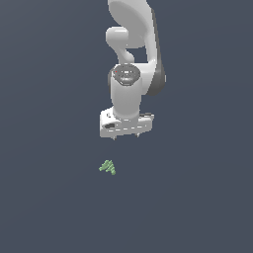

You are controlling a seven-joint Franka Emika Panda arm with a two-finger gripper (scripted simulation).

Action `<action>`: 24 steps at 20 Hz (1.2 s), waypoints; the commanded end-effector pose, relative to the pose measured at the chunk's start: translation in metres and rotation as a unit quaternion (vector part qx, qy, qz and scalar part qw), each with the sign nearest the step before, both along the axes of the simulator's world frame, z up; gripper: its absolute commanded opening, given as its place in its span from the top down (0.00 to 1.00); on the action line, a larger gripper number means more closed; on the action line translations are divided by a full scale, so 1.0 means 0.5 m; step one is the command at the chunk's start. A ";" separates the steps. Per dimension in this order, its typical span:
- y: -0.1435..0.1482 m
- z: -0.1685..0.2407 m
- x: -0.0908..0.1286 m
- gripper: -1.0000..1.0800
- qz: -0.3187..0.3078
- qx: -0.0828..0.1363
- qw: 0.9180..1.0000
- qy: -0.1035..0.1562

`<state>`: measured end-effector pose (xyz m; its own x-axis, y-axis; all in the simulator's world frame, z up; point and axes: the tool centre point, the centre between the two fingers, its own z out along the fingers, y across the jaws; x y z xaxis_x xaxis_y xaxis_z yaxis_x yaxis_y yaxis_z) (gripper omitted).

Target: Pick up the object and move it to a goal position.

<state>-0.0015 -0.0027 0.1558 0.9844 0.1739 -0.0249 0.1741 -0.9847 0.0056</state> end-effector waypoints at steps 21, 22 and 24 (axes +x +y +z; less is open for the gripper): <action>-0.067 -0.059 0.090 0.04 0.269 0.003 0.963 0.000; -0.070 -0.062 0.094 0.04 0.281 0.004 0.960 0.000; -0.077 -0.067 0.101 0.04 0.304 0.004 0.953 -0.001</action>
